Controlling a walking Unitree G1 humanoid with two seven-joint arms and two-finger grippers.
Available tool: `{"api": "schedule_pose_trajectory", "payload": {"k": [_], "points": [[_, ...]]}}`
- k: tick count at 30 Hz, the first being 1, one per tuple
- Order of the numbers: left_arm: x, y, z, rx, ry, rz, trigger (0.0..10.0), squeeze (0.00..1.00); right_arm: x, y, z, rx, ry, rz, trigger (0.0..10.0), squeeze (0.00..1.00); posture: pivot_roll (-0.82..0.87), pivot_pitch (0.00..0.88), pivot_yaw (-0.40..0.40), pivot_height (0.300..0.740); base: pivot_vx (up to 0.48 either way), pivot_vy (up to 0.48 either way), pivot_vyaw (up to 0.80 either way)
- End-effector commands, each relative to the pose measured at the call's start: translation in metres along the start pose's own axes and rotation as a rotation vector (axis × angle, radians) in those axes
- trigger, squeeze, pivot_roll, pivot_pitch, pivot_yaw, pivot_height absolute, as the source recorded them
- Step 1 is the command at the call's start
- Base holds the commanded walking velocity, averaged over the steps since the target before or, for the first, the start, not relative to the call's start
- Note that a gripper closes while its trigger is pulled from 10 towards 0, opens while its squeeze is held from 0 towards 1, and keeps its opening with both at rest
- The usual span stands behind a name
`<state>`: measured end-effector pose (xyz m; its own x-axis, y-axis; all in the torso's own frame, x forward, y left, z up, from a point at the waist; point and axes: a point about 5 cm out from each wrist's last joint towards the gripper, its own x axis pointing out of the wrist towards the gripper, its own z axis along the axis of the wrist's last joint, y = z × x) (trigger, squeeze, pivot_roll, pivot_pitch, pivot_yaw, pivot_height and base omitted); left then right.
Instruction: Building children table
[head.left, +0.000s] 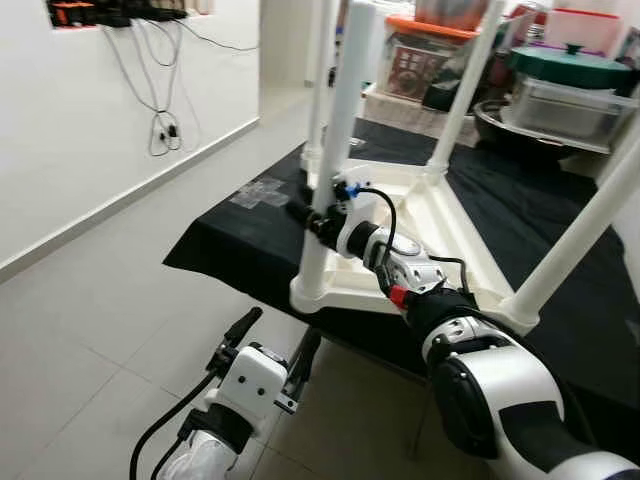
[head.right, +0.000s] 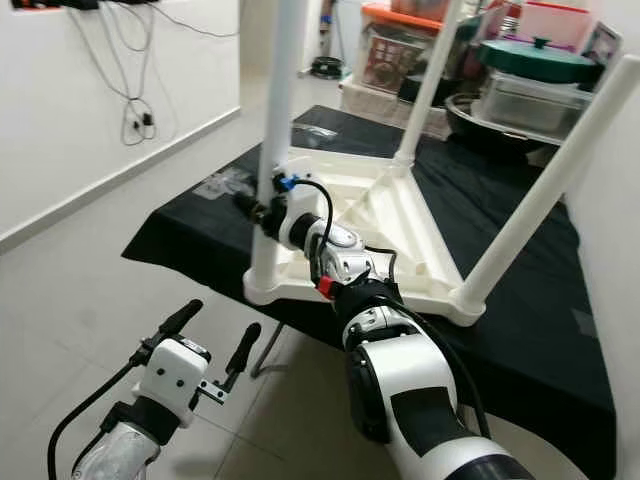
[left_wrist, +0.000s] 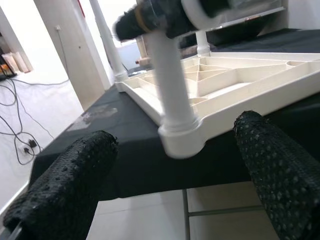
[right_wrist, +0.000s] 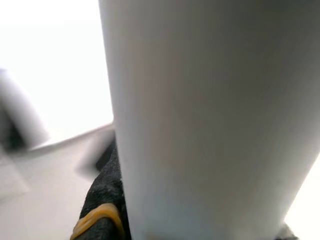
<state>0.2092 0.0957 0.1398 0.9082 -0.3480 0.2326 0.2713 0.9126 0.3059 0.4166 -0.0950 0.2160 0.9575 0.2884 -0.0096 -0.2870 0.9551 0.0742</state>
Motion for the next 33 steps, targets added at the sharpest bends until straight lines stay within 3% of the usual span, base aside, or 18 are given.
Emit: {"api": "schedule_pose_trajectory", "payload": {"k": [1,5,7,8,11,12,17,18,20,21,22,23,27,28,29,30,31,33], "points": [[-0.002,-0.002,-0.003,-0.003,0.020,-0.011,10.0,0.00,-0.005,-0.033,0.002,-0.012,0.032,-0.264,0.0,0.00,0.07,0.018,-0.130,0.740,0.000,0.000,0.00],[-0.001,-0.002,-0.003,-0.002,0.021,-0.012,10.0,0.00,-0.010,-0.046,0.001,-0.020,0.036,-0.422,0.0,0.00,0.08,0.017,-0.131,0.740,0.000,0.000,0.00],[-0.001,-0.002,-0.003,0.000,0.021,-0.012,10.0,0.00,-0.017,-0.058,-0.002,0.002,0.031,-0.613,0.0,0.00,0.08,0.017,-0.131,0.740,0.000,0.000,0.00],[-0.001,-0.002,-0.003,0.000,0.021,-0.013,10.0,0.00,-0.018,-0.056,-0.005,0.022,0.035,-0.671,0.0,0.00,0.08,0.017,-0.129,0.740,0.000,0.000,0.00],[-0.001,-0.002,-0.003,0.000,0.020,-0.013,10.0,0.00,-0.018,-0.053,-0.006,0.032,0.038,-0.696,0.0,0.00,0.08,0.017,-0.129,0.740,0.000,0.000,0.00],[-0.001,-0.002,-0.003,0.001,0.020,-0.013,10.0,0.00,-0.015,-0.044,-0.005,0.060,0.020,-0.661,10.0,0.00,0.08,0.017,-0.132,0.740,0.000,0.000,0.00],[-0.001,-0.002,-0.003,0.000,0.020,-0.013,10.0,0.00,-0.011,-0.031,-0.002,0.114,-0.034,-0.594,10.0,0.00,0.08,0.017,-0.130,0.740,0.000,0.000,0.00],[-0.001,-0.002,-0.003,0.000,0.020,-0.013,10.0,0.00,-0.009,-0.024,0.001,0.138,-0.072,-0.525,10.0,1.00,0.08,0.016,-0.133,0.740,0.000,0.000,0.00],[-0.001,-0.003,-0.003,0.000,0.020,-0.012,10.0,0.00,-0.008,-0.024,0.004,0.137,-0.110,-0.497,10.0,1.00,0.08,0.015,-0.134,0.740,0.000,0.000,0.00],[-0.001,-0.003,-0.003,-0.001,0.020,-0.012,10.0,0.00,-0.008,-0.024,0.009,0.149,-0.140,-0.438,10.0,0.00,0.08,0.015,-0.136,0.740,0.000,0.000,0.00],[-0.001,-0.003,-0.003,-0.001,0.020,-0.011,10.0,0.00,-0.005,-0.021,0.013,0.174,-0.160,-0.327,10.0,0.00,0.08,0.016,-0.134,0.740,0.000,0.000,0.00],[-0.001,-0.003,-0.003,-0.001,0.020,-0.011,10.0,0.00,-0.005,-0.021,0.013,0.174,-0.160,-0.327,10.0,0.00,0.08,0.016,-0.134,0.740,0.000,0.000,0.00],[-0.001,-0.003,-0.003,-0.001,0.020,-0.011,10.0,0.00,-0.003,-0.017,0.016,0.238,-0.157,-0.126,10.0,0.00,0.08,0.014,-0.137,0.740,0.000,0.000,0.00],[-0.001,-0.003,-0.003,-0.002,0.020,-0.012,10.0,0.00,-0.003,-0.013,0.016,0.286,-0.142,0.009,10.0,0.00,0.08,0.012,-0.136,0.740,0.000,0.000,0.00],[-0.001,-0.003,-0.003,-0.002,0.020,-0.012,10.0,0.00,-0.003,-0.013,0.016,0.286,-0.142,0.009,10.0,0.00,0.08,0.012,-0.136,0.740,0.000,0.000,0.00],[-0.001,-0.003,-0.003,-0.002,0.020,-0.013,10.0,0.00,-0.005,-0.011,0.019,0.303,-0.143,0.191,10.0,0.00,0.08,0.010,-0.134,0.740,0.000,0.000,0.00],[-0.001,-0.003,-0.003,-0.002,0.020,-0.013,10.0,0.00,-0.005,-0.011,0.019,0.303,-0.143,0.191,10.0,0.00,0.08,0.010,-0.134,0.740,0.000,0.000,0.00],[-0.001,-0.004,-0.004,-0.001,0.022,-0.015,10.0,0.00,-0.013,-0.008,0.022,0.264,-0.152,0.451,10.0,0.00,0.08,0.005,-0.131,0.740,0.000,0.000,0.00]]}}
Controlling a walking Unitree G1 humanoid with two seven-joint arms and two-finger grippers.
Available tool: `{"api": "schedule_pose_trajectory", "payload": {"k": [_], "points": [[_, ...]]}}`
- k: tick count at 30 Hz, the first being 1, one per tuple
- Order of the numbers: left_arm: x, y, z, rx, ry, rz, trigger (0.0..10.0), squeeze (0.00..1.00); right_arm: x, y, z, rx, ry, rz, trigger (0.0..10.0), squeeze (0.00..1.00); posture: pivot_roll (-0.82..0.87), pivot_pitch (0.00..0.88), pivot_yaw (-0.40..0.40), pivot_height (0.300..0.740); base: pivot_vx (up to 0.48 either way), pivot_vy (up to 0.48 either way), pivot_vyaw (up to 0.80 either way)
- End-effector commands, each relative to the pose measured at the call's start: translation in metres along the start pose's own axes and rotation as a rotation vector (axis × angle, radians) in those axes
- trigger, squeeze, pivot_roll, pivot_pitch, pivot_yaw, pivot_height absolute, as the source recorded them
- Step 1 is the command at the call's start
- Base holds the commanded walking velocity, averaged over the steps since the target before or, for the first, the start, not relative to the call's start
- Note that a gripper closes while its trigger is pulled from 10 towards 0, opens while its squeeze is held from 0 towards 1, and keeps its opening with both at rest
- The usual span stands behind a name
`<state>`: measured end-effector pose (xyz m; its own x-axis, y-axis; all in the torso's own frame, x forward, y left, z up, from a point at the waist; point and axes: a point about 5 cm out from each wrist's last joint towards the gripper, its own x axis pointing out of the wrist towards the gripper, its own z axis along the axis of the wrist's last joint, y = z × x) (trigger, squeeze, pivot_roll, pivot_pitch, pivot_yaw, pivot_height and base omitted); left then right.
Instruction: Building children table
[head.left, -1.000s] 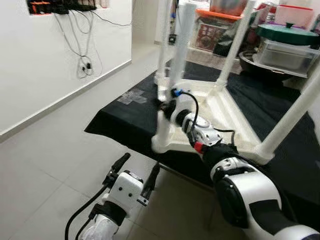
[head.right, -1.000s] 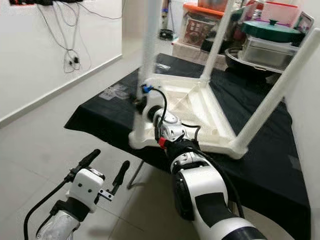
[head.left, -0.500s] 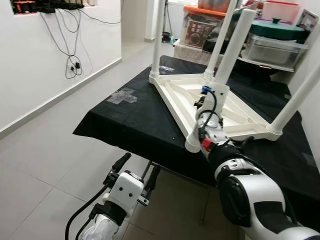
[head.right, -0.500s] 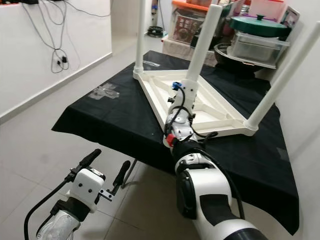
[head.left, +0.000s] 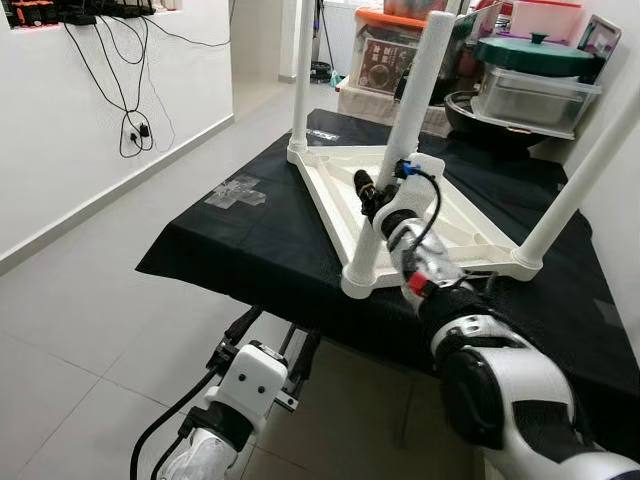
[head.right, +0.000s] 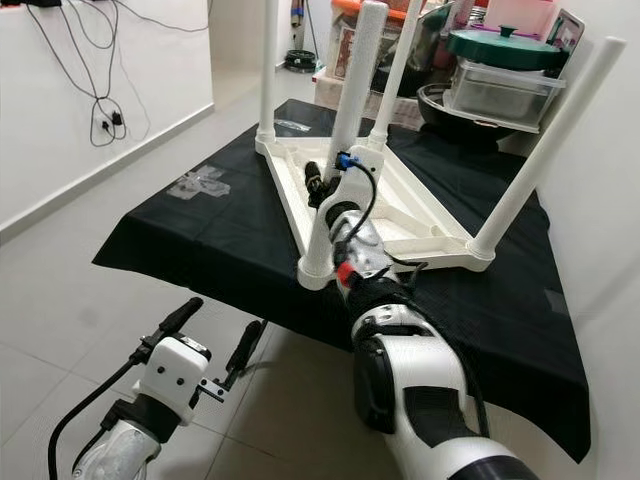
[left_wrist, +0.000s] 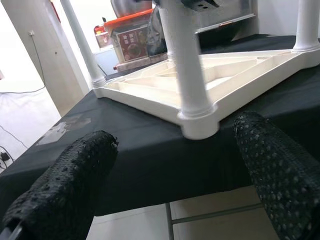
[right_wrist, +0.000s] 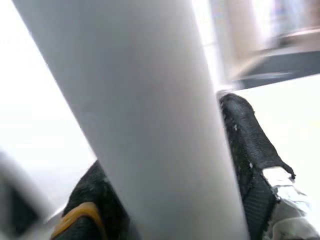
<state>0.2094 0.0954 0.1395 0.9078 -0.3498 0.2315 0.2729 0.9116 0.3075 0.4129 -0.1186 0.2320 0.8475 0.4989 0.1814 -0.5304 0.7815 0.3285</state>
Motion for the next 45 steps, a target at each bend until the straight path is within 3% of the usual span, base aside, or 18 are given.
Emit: {"api": "schedule_pose_trajectory", "payload": {"k": [1,7,12,13,14,19,21,23,25,26,27,29,30,33,34,43,44,45], "points": [[-0.001,-0.004,-0.004,-0.002,0.021,-0.015,10.0,0.00,-0.001,0.019,-0.001,-0.031,0.051,0.304,10.0,0.00,0.08,0.001,-0.132,0.740,0.000,0.000,0.00],[-0.002,-0.004,-0.004,-0.002,0.023,-0.017,10.0,0.00,-0.006,0.036,-0.013,-0.070,0.149,0.575,10.0,0.00,0.08,0.000,-0.135,0.740,0.000,0.000,0.00],[-0.002,-0.005,-0.004,0.000,0.025,-0.017,10.0,0.00,-0.004,0.048,-0.025,-0.129,0.200,0.644,10.0,0.00,0.08,0.000,-0.134,0.740,0.000,0.000,0.00],[-0.002,-0.005,-0.004,0.000,0.025,-0.017,10.0,0.00,-0.001,0.051,-0.030,-0.173,0.207,0.625,5.7,0.00,0.09,0.001,-0.135,0.740,0.000,0.000,0.00],[-0.002,-0.005,-0.004,-0.001,0.025,-0.017,10.0,0.00,0.003,0.054,-0.031,-0.196,0.192,0.594,0.0,0.00,0.08,0.005,-0.132,0.740,0.000,0.000,0.00],[-0.002,-0.004,-0.003,-0.002,0.025,-0.017,10.0,0.00,0.009,0.054,-0.030,-0.228,0.168,0.476,0.0,0.00,0.08,0.011,-0.134,0.740,0.000,0.000,0.00],[-0.002,-0.004,-0.004,-0.002,0.026,-0.014,10.0,0.00,0.013,0.045,-0.027,-0.262,0.161,0.313,0.0,0.00,0.08,0.011,-0.135,0.740,0.000,0.000,0.00],[-0.002,-0.004,-0.004,-0.002,0.026,-0.014,10.0,0.00,0.013,0.045,-0.027,-0.262,0.161,0.313,0.0,0.00,0.08,0.011,-0.135,0.740,0.000,0.000,0.00],[-0.002,-0.004,-0.004,-0.002,0.026,-0.014,10.0,0.00,0.015,0.028,-0.022,-0.305,0.166,0.056,0.0,0.00,0.08,0.015,-0.134,0.740,0.000,0.000,0.00],[-0.002,-0.004,-0.004,-0.002,0.026,-0.014,10.0,0.00,0.015,0.028,-0.022,-0.305,0.166,0.056,0.0,0.00,0.08,0.015,-0.134,0.740,0.000,0.000,0.00],[-0.001,-0.004,-0.004,-0.001,0.026,-0.014,10.0,0.00,0.013,0.016,-0.018,-0.331,0.166,-0.117,0.0,0.00,0.07,0.015,-0.130,0.740,0.000,0.000,0.00],[-0.001,-0.004,-0.004,-0.001,0.026,-0.014,10.0,0.00,0.013,0.016,-0.018,-0.331,0.166,-0.117,0.0,0.00,0.07,0.015,-0.130,0.740,0.000,0.000,0.00],[-0.001,-0.004,-0.004,0.000,0.026,-0.015,10.0,0.00,0.004,-0.009,-0.010,-0.374,0.153,-0.426,0.0,0.00,0.08,0.015,-0.131,0.740,0.000,0.000,0.00],[-0.001,-0.004,-0.004,0.000,0.026,-0.016,10.0,0.00,-0.001,-0.018,-0.007,-0.390,0.144,-0.546,0.0,0.00,0.08,0.015,-0.131,0.740,0.000,0.000,0.00],[-0.001,-0.004,-0.004,0.002,0.025,-0.016,10.0,0.00,-0.013,-0.034,-0.007,-0.359,0.124,-0.764,0.0,0.00,0.08,0.017,-0.131,0.740,0.000,0.000,0.00],[-0.001,-0.003,-0.004,0.004,0.025,-0.017,10.0,0.00,-0.021,-0.034,-0.019,-0.279,0.088,-0.975,0.0,0.00,0.08,0.019,-0.125,0.740,0.000,0.000,0.00],[-0.001,-0.003,-0.004,0.003,0.026,-0.017,10.0,0.00,-0.016,-0.027,-0.023,-0.242,0.079,-0.930,10.0,0.00,0.08,0.018,-0.129,0.740,0.000,0.000,0.00],[-0.001,-0.003,-0.004,0.003,0.026,-0.017,10.0,0.00,-0.016,-0.027,-0.023,-0.242,0.079,-0.930,10.0,0.00,0.08,0.018,-0.129,0.740,0.000,0.000,0.00]]}}
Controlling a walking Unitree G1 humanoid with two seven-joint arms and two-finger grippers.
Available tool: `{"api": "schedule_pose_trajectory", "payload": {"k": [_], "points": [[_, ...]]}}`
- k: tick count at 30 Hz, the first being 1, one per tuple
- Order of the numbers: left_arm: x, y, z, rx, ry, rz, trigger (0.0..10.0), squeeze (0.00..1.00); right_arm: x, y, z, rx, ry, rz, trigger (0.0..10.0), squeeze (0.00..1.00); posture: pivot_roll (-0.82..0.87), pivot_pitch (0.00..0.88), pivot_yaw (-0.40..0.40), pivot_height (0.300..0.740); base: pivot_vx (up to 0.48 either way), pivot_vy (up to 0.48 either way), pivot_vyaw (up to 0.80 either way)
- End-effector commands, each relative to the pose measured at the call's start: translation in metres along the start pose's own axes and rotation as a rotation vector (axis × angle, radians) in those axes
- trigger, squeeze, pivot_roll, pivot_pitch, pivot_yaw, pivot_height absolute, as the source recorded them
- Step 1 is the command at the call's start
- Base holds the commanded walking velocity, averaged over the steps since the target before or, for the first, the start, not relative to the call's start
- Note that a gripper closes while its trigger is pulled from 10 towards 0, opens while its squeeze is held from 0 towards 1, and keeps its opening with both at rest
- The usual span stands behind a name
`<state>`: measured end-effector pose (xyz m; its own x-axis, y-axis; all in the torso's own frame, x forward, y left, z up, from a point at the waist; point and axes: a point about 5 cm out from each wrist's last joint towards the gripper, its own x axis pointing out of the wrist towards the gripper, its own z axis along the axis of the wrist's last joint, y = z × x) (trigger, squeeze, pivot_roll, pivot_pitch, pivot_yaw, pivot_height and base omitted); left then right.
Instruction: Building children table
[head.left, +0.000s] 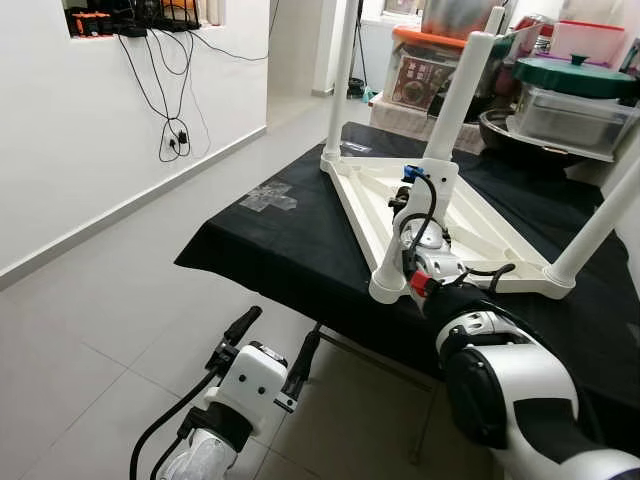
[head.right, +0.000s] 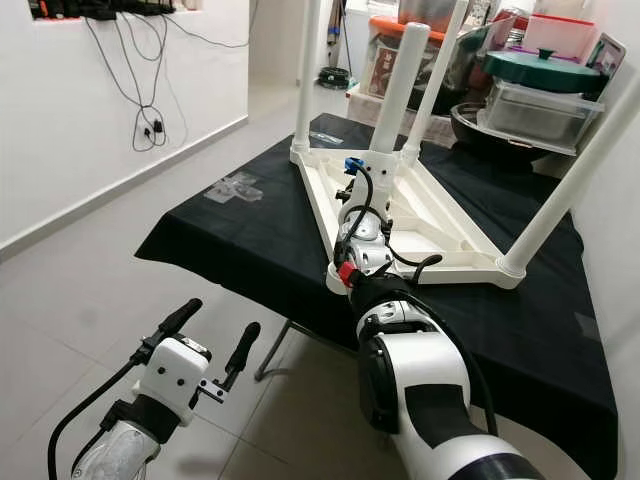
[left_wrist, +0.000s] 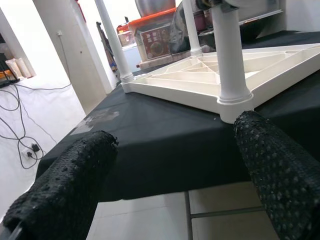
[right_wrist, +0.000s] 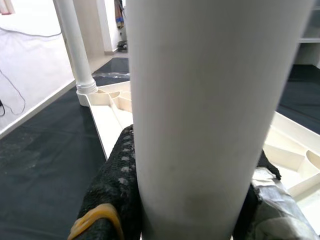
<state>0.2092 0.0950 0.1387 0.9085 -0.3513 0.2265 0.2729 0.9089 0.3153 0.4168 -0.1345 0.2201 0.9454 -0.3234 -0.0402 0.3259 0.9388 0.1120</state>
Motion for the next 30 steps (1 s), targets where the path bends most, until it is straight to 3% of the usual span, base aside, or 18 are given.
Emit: {"api": "schedule_pose_trajectory", "payload": {"k": [1,3,4,6,7,8,10,12,15,16,17,18,20,21,24,29,30], "points": [[0.000,-0.003,-0.003,-0.004,0.021,-0.014,10.0,0.00,-0.003,0.002,-0.018,0.052,0.062,0.035,10.0,0.00,0.08,0.019,-0.128,0.740,0.000,0.000,0.00],[0.000,-0.002,-0.003,-0.005,0.021,-0.014,10.0,0.00,-0.005,0.008,-0.016,0.085,0.049,0.069,10.0,0.00,0.08,0.019,-0.128,0.740,0.000,0.000,0.00],[0.000,-0.003,-0.003,-0.005,0.020,-0.015,10.0,0.00,-0.006,0.014,-0.010,0.103,0.002,0.140,10.0,1.00,0.07,0.018,-0.129,0.740,0.000,0.000,0.00],[0.000,-0.003,-0.003,-0.005,0.020,-0.015,10.0,0.00,-0.006,0.014,-0.010,0.103,0.002,0.140,10.0,1.00,0.07,0.018,-0.129,0.740,0.000,0.000,0.00],[0.000,-0.003,-0.004,-0.005,0.021,-0.015,10.0,0.00,-0.007,0.017,0.001,0.074,-0.105,0.220,10.0,0.82,0.08,0.018,-0.131,0.740,0.000,0.000,0.00],[0.001,-0.003,-0.004,-0.005,0.021,-0.014,10.0,0.00,-0.007,0.018,0.005,0.066,-0.133,0.253,10.0,0.00,0.08,0.018,-0.131,0.740,0.000,0.000,0.00],[0.001,-0.003,-0.003,-0.005,0.020,-0.012,10.0,0.00,-0.009,0.025,0.006,0.131,-0.116,0.435,10.0,0.00,0.08,0.017,-0.133,0.740,0.000,0.000,0.00],[0.001,-0.003,-0.003,-0.005,0.020,-0.012,10.0,0.00,-0.009,0.025,0.006,0.131,-0.116,0.435,10.0,0.00,0.08,0.017,-0.133,0.740,0.000,0.000,0.00],[0.000,-0.003,-0.003,-0.006,0.018,-0.012,10.0,0.00,-0.018,0.033,0.004,0.229,-0.038,0.861,10.0,0.00,0.08,0.017,-0.134,0.740,0.000,0.000,0.00],[0.000,-0.003,-0.003,-0.006,0.018,-0.012,10.0,0.00,-0.018,0.033,0.004,0.229,-0.038,0.861,10.0,0.00,0.08,0.017,-0.134,0.740,0.000,0.000,0.00],[0.000,-0.003,-0.003,-0.007,0.018,-0.012,10.0,0.00,-0.025,0.034,0.001,0.217,-0.013,1.049,10.0,0.00,0.08,0.018,-0.132,0.740,0.000,0.000,0.00],[0.000,-0.003,-0.003,-0.007,0.018,-0.012,10.0,0.00,-0.025,0.034,0.001,0.217,-0.013,1.049,10.0,0.00,0.08,0.018,-0.132,0.740,0.000,0.000,0.00],[0.000,-0.002,-0.003,-0.007,0.016,-0.013,10.0,0.00,-0.037,0.034,-0.005,0.185,0.027,1.283,10.0,0.00,0.08,0.017,-0.131,0.740,0.000,0.000,0.00],[0.000,-0.002,-0.003,-0.007,0.016,-0.013,10.0,0.00,-0.037,0.034,-0.005,0.185,0.027,1.283,10.0,0.00,0.08,0.017,-0.131,0.740,0.000,0.000,0.00],[-0.001,-0.003,-0.003,-0.007,0.018,-0.015,10.0,0.00,-0.055,0.037,-0.024,0.001,0.085,1.555,10.0,0.00,0.08,0.013,-0.131,0.740,0.000,0.000,0.00],[-0.001,-0.003,-0.003,-0.007,0.018,-0.015,10.0,0.00,-0.058,0.037,-0.028,-0.022,0.102,1.601,10.0,0.00,0.08,0.013,-0.131,0.740,0.000,0.000,0.00],[-0.001,-0.003,-0.003,-0.007,0.018,-0.016,10.0,0.00,-0.058,0.042,-0.033,-0.052,0.123,1.559,6.6,0.00,0.09,0.010,-0.130,0.740,0.000,0.000,0.00]]}}
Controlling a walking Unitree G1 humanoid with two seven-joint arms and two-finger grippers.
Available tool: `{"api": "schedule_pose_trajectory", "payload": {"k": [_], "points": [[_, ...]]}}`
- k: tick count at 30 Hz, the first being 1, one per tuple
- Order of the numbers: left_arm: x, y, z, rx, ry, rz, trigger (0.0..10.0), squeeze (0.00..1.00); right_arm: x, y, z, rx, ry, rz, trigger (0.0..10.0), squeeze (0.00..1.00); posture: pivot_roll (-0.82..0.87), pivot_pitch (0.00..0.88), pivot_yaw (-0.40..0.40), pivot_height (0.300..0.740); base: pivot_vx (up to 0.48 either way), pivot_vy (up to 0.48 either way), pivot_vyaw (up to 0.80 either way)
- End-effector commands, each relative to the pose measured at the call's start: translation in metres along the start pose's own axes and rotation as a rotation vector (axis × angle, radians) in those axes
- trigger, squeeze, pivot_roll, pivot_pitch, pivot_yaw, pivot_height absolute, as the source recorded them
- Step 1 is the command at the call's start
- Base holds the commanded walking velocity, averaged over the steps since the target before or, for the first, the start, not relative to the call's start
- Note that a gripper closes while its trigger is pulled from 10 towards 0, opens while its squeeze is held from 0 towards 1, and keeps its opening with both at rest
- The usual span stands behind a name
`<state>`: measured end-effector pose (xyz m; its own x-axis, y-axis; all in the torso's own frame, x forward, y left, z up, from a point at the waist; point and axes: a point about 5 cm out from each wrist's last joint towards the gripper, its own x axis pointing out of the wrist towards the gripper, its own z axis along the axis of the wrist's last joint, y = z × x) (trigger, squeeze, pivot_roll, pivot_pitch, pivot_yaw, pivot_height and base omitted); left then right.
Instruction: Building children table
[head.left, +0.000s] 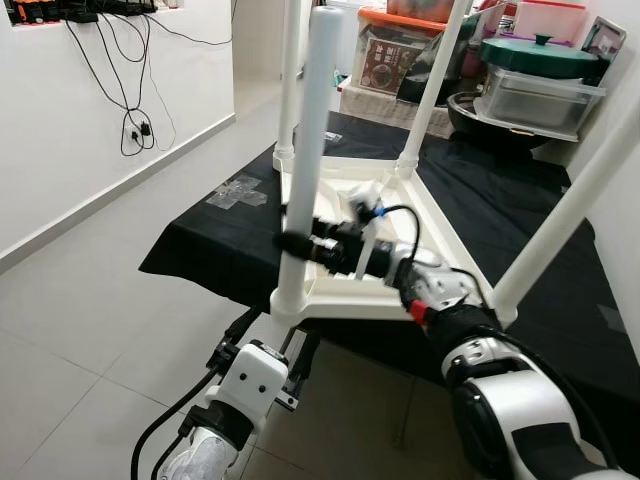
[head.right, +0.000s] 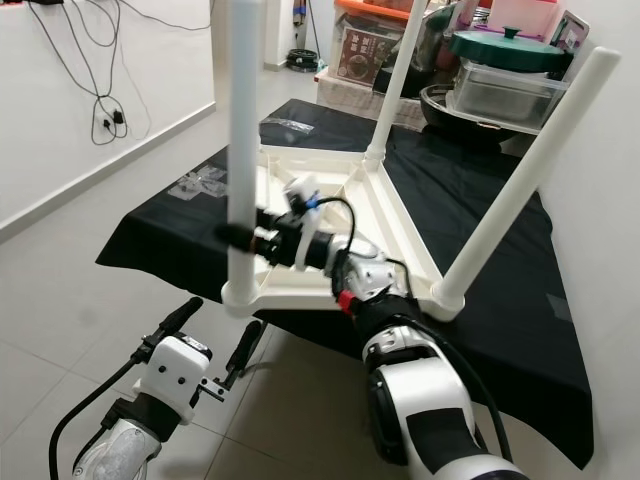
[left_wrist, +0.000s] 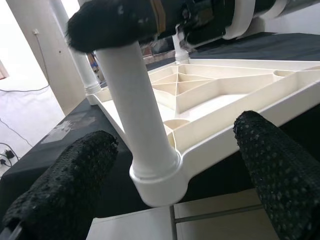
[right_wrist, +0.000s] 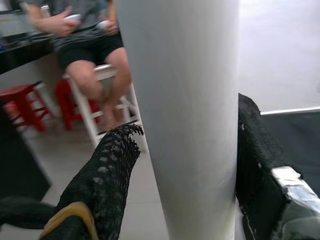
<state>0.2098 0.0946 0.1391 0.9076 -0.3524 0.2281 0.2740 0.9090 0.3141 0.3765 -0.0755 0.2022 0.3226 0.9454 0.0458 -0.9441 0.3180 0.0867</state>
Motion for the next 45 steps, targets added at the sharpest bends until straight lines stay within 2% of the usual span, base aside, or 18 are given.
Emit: {"api": "schedule_pose_trajectory", "payload": {"k": [1,2,3,10,14,15,16,17,24,28,29,30,33,34,37,38,43,45], "points": [[-0.002,-0.003,-0.004,-0.006,0.020,-0.016,10.0,0.00,0.003,0.001,-0.008,-0.001,0.045,-0.011,6.6,0.00,0.09,0.010,-0.130,0.740,0.000,0.000,0.00],[-0.002,-0.003,-0.003,-0.006,0.020,-0.016,10.0,0.00,0.008,-0.002,-0.008,-0.022,0.054,-0.095,0.0,0.00,0.09,0.008,-0.130,0.740,0.000,0.000,0.00],[-0.002,-0.003,-0.004,-0.006,0.021,-0.017,10.0,0.00,0.011,-0.009,-0.005,-0.037,0.048,-0.227,0.0,0.00,0.09,0.007,-0.131,0.740,0.000,0.000,0.00],[-0.003,-0.004,-0.004,-0.006,0.022,-0.018,10.0,0.00,-0.003,-0.032,0.013,-0.053,-0.024,-0.594,0.0,0.00,0.08,0.000,-0.127,0.740,0.000,0.000,0.00],[-0.003,-0.004,-0.004,-0.007,0.021,-0.020,10.0,0.00,-0.030,-0.052,0.015,-0.049,-0.004,-0.988,0.0,0.00,0.08,0.000,-0.125,0.740,0.000,0.000,0.00],[-0.003,-0.004,-0.004,-0.007,0.021,-0.020,10.0,0.00,-0.030,-0.052,0.015,-0.049,-0.004,-0.988,0.0,0.00,0.08,0.000,-0.125,0.740,0.000,0.000,0.00],[-0.002,-0.004,-0.004,-0.007,0.021,-0.022,10.0,0.00,-0.044,-0.058,0.012,-0.062,0.020,-1.191,0.0,0.00,0.07,0.002,-0.126,0.740,0.000,0.000,0.00],[-0.002,-0.004,-0.004,-0.007,0.021,-0.023,10.0,0.00,-0.048,-0.060,0.011,-0.068,0.026,-1.251,0.0,0.00,0.07,0.002,-0.126,0.740,0.000,0.000,0.00],[-0.001,-0.003,-0.004,-0.004,0.020,-0.024,10.0,0.00,-0.056,-0.059,0.004,-0.004,0.021,-1.536,0.0,0.00,0.07,0.010,-0.124,0.740,0.000,0.000,0.00],[-0.001,-0.003,-0.004,-0.003,0.021,-0.022,10.0,0.00,-0.052,-0.055,-0.001,0.028,0.018,-1.604,0.0,0.00,0.08,0.015,-0.127,0.740,0.000,0.000,0.00],[-0.001,-0.003,-0.004,-0.003,0.021,-0.022,10.0,0.00,-0.047,-0.052,-0.003,0.019,0.019,-1.620,2.4,0.00,0.08,0.015,-0.127,0.740,0.000,0.000,0.00],[-0.001,-0.003,-0.004,-0.003,0.021,-0.021,10.0,0.00,-0.039,-0.049,-0.002,0.027,-0.010,-1.596,10.0,0.00,0.08,0.016,-0.128,0.740,0.000,0.000,0.00],[-0.001,-0.003,-0.004,-0.003,0.021,-0.020,10.0,0.00,-0.027,-0.045,0.005,0.006,-0.095,-1.513,10.0,0.00,0.07,0.018,-0.128,0.740,0.000,0.000,0.00],[0.000,-0.003,-0.004,-0.004,0.021,-0.019,10.0,0.00,-0.022,-0.043,0.012,-0.028,-0.154,-1.450,10.0,1.00,0.07,0.019,-0.129,0.740,0.000,0.000,0.00],[0.000,-0.003,-0.004,-0.004,0.021,-0.019,10.0,0.00,-0.021,-0.043,0.015,-0.051,-0.182,-1.416,10.0,1.00,0.07,0.019,-0.130,0.740,0.000,0.000,0.00],[0.000,-0.003,-0.004,-0.005,0.021,-0.019,10.0,0.00,-0.022,-0.043,0.018,-0.063,-0.202,-1.388,10.0,0.00,0.08,0.019,-0.131,0.740,0.000,0.000,0.00],[0.000,-0.003,-0.003,-0.006,0.019,-0.018,10.0,0.00,-0.017,-0.042,0.023,-0.047,-0.256,-1.185,10.0,0.00,0.08,0.019,-0.131,0.740,0.000,0.000,0.00],[0.000,-0.003,-0.003,-0.007,0.016,-0.018,10.0,0.00,-0.009,-0.037,0.018,-0.031,-0.239,-0.923,10.0,0.00,0.08,0.019,-0.132,0.740,0.000,0.000,0.00]]}}
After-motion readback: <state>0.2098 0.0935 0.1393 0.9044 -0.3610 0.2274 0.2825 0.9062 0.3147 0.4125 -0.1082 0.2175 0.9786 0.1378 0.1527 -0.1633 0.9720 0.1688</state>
